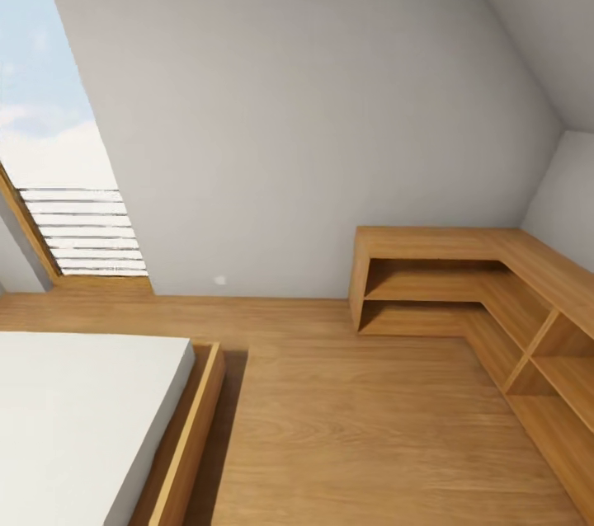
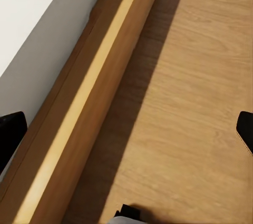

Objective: In the bedroom, organize the workspace by keeping the computer under the desk, ensuring the monitor is on the desk, placing the keyboard on the desk next to the monitor, placing the mouse on the desk next to the keyboard, moving the folder from the swivel chair onto the desk next to the mouse, stacking the notebook on top of the folder with the pen on top of the notebook, and positioning the swivel chair next to the desk.

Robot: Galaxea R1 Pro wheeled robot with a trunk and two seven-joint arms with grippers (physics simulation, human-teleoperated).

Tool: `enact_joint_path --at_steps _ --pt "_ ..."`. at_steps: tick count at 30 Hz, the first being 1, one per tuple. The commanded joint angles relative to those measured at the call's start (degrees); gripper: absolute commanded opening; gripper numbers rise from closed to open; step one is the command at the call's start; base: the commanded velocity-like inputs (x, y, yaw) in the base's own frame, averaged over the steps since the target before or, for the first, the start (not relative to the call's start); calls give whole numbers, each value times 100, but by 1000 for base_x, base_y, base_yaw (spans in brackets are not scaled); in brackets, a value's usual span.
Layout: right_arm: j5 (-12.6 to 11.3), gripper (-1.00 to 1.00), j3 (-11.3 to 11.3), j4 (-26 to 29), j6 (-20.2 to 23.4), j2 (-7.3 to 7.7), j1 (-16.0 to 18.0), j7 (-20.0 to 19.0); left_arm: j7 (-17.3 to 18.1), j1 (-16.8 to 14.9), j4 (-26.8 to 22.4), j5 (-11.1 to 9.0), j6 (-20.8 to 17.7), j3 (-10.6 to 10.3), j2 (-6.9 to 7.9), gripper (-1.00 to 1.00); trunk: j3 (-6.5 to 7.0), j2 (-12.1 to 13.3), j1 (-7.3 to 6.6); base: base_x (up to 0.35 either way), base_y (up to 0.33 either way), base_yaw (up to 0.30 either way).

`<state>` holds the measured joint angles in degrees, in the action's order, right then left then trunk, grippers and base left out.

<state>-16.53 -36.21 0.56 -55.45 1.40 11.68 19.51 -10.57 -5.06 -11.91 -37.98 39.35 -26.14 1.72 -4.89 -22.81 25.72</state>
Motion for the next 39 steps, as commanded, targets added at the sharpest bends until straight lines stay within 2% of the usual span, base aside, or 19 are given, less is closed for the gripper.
enact_joint_path --at_steps 1,24,39 --pt "-37 100 -51 4 -9 1 2 18 -51 -4 -5 -7 11 -49 4 100 -12 -11 7 325 0 -5" --pt "-26 100 -53 -3 -9 1 3 18 -51 -4 -4 -14 11 -40 4 100 -12 -11 7 325 4 -228" --pt "-26 100 -61 -4 -9 1 3 18 -51 -4 -4 -16 12 -40 4 100 -12 -11 7 320 153 -255"
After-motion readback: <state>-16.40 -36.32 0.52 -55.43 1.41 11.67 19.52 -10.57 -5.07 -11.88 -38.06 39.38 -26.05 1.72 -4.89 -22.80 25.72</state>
